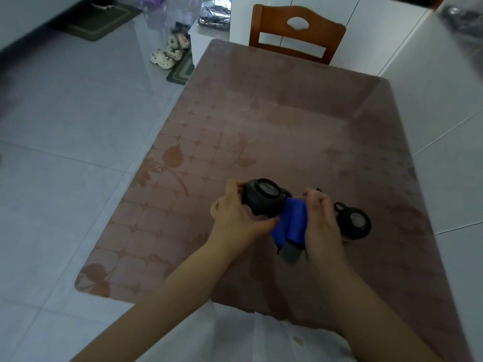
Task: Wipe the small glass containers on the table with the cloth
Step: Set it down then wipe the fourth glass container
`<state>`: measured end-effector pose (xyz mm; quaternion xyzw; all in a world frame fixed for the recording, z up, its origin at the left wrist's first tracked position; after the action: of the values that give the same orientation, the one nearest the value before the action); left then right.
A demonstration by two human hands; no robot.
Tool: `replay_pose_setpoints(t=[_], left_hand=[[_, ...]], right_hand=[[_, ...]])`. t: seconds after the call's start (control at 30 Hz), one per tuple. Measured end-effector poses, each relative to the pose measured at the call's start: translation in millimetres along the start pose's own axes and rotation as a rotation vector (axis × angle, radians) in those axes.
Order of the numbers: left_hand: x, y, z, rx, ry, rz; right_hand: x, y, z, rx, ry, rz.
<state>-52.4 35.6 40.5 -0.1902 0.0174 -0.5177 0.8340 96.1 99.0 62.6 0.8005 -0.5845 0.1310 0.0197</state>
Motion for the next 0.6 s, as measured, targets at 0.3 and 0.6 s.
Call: replay_pose_setpoints(t=[0.3,0.6], left_hand=[[12,17,22,0.065,0.104,-0.140],[7,-4,20,0.357,0.030,-0.275]], right_hand=[[1,-1,2,-0.005,-0.033,-0.008],[-4,-10,14,-0.301,0.124,-0.095]])
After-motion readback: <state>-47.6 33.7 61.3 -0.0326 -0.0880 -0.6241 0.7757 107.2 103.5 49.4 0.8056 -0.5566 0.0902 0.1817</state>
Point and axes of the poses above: each hand's wrist, its own x-axis away from the middle knuckle, its own y-axis out of the palm, z = x × y, the point moved 6 cm from there along -x, towards the middle knuckle, and after that the axes turned 4 degrees about -z, right-handed, at the moved point
